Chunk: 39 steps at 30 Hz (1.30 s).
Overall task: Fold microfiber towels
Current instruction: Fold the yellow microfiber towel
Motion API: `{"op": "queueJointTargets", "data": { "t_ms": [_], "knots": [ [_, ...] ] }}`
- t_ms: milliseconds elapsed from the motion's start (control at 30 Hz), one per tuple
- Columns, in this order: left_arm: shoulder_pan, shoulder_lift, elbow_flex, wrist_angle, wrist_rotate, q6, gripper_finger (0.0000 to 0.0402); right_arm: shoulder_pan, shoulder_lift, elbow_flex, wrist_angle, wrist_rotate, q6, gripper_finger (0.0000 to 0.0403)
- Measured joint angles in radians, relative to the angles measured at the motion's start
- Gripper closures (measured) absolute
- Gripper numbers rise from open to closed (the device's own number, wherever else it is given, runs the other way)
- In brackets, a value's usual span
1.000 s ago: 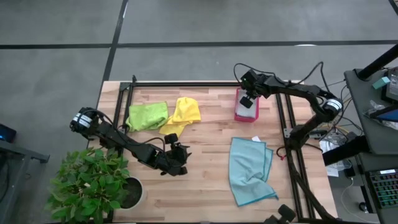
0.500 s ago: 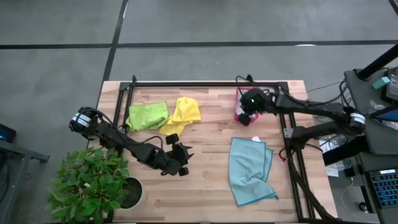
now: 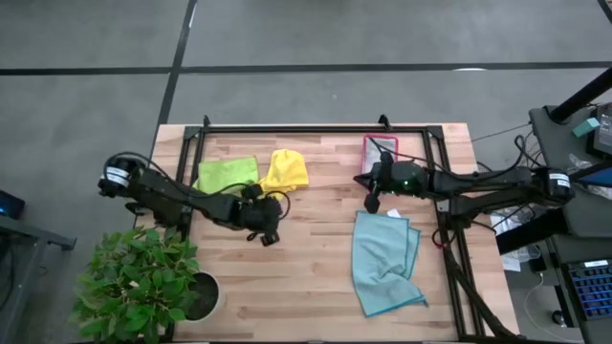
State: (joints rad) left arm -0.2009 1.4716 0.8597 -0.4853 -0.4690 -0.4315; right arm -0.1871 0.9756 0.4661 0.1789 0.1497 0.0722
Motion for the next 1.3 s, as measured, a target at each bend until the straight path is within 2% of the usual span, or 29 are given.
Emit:
{"op": "queueJointTargets", "data": {
  "t_ms": [100,267,333,433,800,867,1000,1100,1167,1300],
  "knots": [
    [0.030,0.033,-0.001,-0.105,0.006,0.051,0.0281,0.000,0.012,-0.030,0.024,0.000,0.024,0.0394],
    [0.057,0.085,-0.002,-0.118,0.003,0.172,0.0281,0.000,0.032,-0.063,0.046,0.000,0.048,0.0394],
    [0.065,0.104,-0.002,-0.117,-0.034,0.198,0.0281,0.000,0.043,-0.067,0.048,0.000,0.061,0.0394],
    [0.078,0.129,-0.002,-0.117,-0.061,0.211,0.0281,0.000,0.050,-0.073,0.054,0.000,0.065,0.0394],
    [0.108,0.170,-0.002,-0.118,-0.061,0.210,0.0281,0.002,0.057,-0.145,0.209,0.000,0.076,0.0394],
    [0.108,0.167,-0.002,-0.121,-0.042,0.205,0.0281,0.002,0.057,-0.147,0.212,0.000,0.089,0.0394],
    [0.110,0.150,-0.001,-0.126,0.066,0.204,0.0279,0.002,0.057,-0.147,0.214,0.000,0.095,0.0394],
    [0.110,0.149,-0.001,-0.126,0.101,0.224,0.0262,0.002,0.057,-0.147,0.224,0.000,0.094,0.0394],
    [0.110,0.149,-0.001,-0.125,0.078,0.241,0.0242,0.002,0.057,-0.147,0.224,0.000,0.093,0.0394],
    [0.114,0.161,-0.002,-0.124,-0.074,0.241,0.0206,0.002,0.057,-0.147,0.224,0.000,0.092,0.0394]
  ]
}}
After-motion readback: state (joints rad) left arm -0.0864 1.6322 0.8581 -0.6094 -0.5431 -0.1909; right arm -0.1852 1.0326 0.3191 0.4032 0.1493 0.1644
